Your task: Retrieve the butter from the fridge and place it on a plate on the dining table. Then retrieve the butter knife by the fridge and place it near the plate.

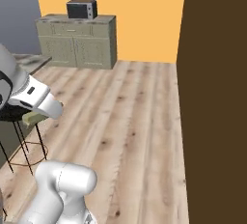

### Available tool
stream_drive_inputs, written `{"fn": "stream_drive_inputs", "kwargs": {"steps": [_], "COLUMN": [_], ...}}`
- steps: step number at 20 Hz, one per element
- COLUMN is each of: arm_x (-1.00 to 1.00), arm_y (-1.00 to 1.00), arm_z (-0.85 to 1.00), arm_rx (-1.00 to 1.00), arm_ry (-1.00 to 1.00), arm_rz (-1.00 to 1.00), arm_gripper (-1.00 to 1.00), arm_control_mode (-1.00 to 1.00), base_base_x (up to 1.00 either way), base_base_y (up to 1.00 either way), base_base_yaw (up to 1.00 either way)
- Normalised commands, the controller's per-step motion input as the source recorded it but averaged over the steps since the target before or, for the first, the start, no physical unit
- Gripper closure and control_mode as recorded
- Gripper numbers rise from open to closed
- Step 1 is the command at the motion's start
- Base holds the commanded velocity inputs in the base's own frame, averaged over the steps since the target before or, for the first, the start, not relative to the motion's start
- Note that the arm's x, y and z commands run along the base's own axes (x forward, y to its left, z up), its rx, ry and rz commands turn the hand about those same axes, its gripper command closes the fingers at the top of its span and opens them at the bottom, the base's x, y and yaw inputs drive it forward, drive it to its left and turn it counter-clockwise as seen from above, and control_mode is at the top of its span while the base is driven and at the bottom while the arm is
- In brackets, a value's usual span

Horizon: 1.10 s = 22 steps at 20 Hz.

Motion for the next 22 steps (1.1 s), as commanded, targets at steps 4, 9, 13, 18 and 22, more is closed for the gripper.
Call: {"fn": "stream_drive_inputs", "kwargs": {"steps": [4, 9, 13, 18, 22], "arm_x": [0.00, 0.00, 0.00, 0.00, 0.00], "arm_y": [0.00, 0.00, 0.00, 0.00, 0.00], "arm_z": [0.00, 0.00, 0.00, 0.00, 0.00], "arm_rx": [0.00, 0.00, 0.00, 0.00, 0.00], "arm_ry": [0.00, 0.00, 0.00, 0.00, 0.00], "arm_rz": [0.00, 0.00, 0.00, 0.00, 0.00], "arm_gripper": [1.00, 1.00, 1.00, 1.00, 1.00], "arm_control_mode": [1.00, 1.00, 1.00, 1.00, 1.00], "base_base_x": [1.00, 1.00, 0.95, 0.83, 0.68], "base_base_y": [0.01, 0.01, 0.02, 0.02, 0.00], "base_base_yaw": [0.13, 0.24, 0.40, 0.49, 0.62]}}
